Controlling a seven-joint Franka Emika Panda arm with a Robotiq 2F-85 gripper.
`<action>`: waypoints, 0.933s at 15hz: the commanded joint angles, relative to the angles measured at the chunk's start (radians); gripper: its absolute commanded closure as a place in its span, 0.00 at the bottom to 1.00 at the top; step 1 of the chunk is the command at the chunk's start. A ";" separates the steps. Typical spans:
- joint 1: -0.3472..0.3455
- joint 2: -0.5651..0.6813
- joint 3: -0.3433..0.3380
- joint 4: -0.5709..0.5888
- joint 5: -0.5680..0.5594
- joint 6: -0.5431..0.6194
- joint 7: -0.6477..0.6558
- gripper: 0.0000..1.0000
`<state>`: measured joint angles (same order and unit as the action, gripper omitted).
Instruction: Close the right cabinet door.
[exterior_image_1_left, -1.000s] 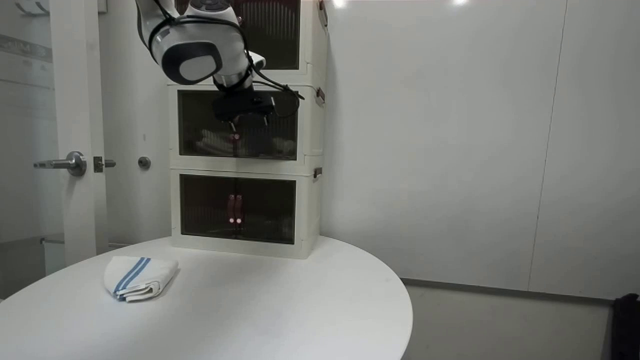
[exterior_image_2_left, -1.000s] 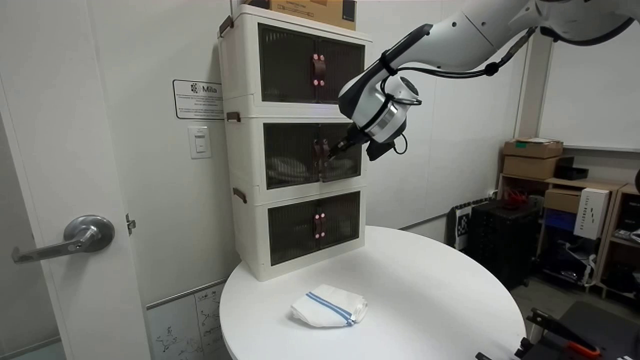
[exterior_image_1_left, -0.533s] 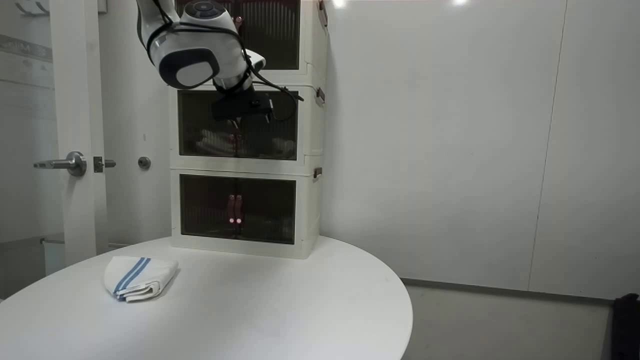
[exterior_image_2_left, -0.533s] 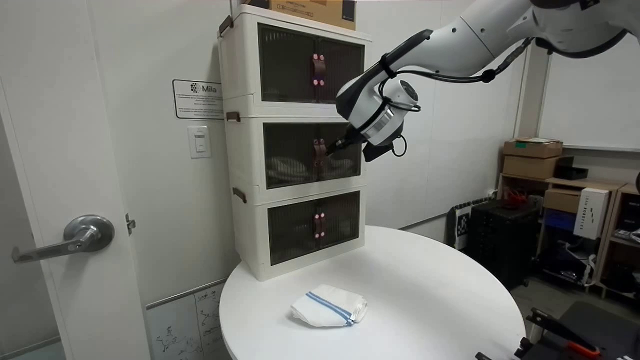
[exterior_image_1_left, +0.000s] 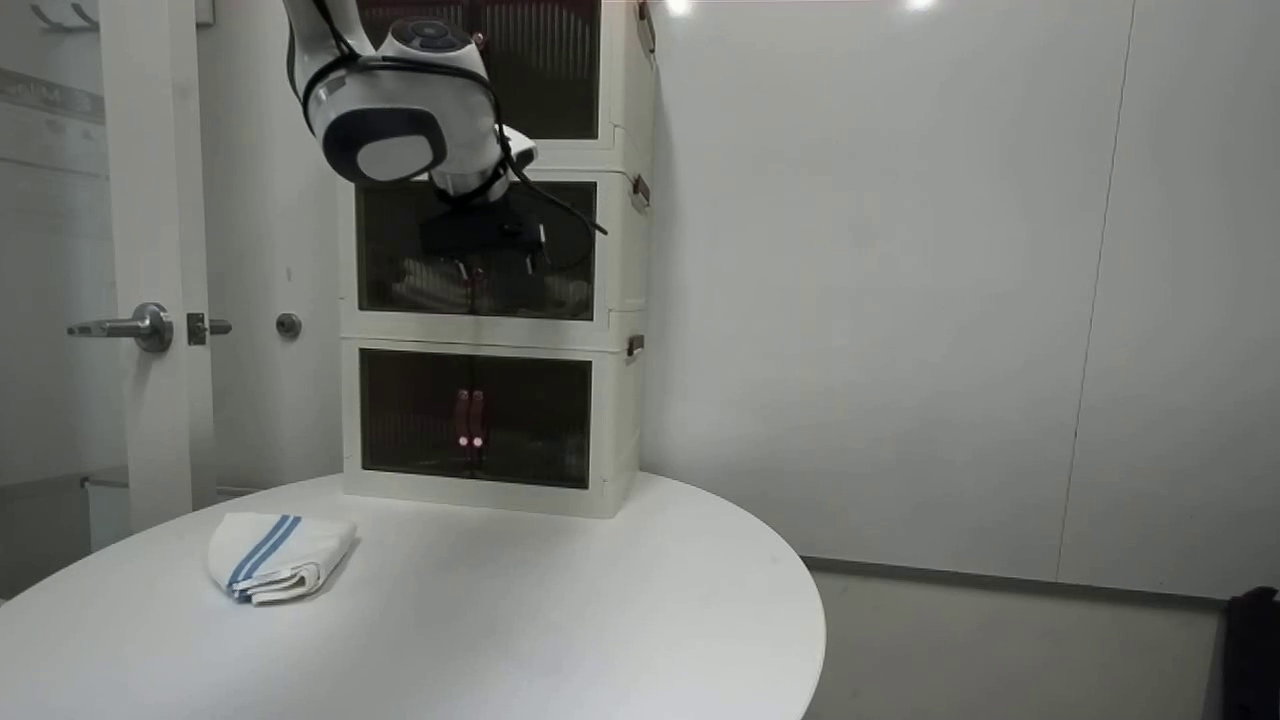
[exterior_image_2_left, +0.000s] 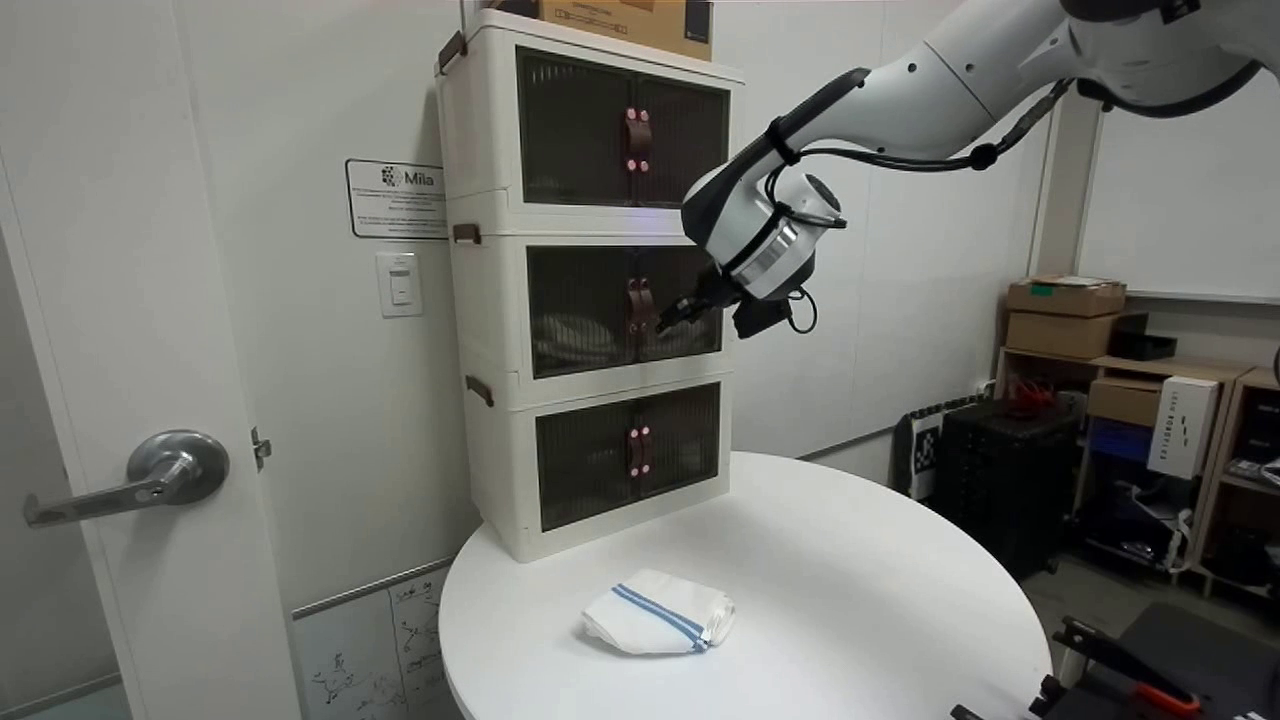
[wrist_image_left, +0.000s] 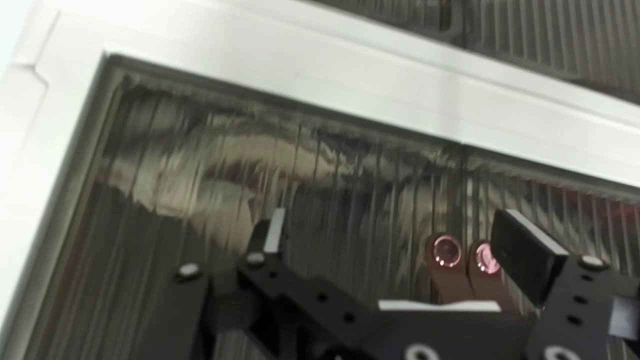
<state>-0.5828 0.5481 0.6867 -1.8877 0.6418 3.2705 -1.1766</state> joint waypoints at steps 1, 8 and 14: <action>0.110 -0.150 -0.211 -0.112 0.021 -0.209 0.107 0.00; 0.445 -0.493 -0.724 -0.278 -0.336 -0.668 0.585 0.00; 0.467 -0.802 -0.731 -0.314 -0.615 -1.104 0.889 0.00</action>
<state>-0.1557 -0.0916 -0.0396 -2.1473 0.0674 2.3497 -0.3722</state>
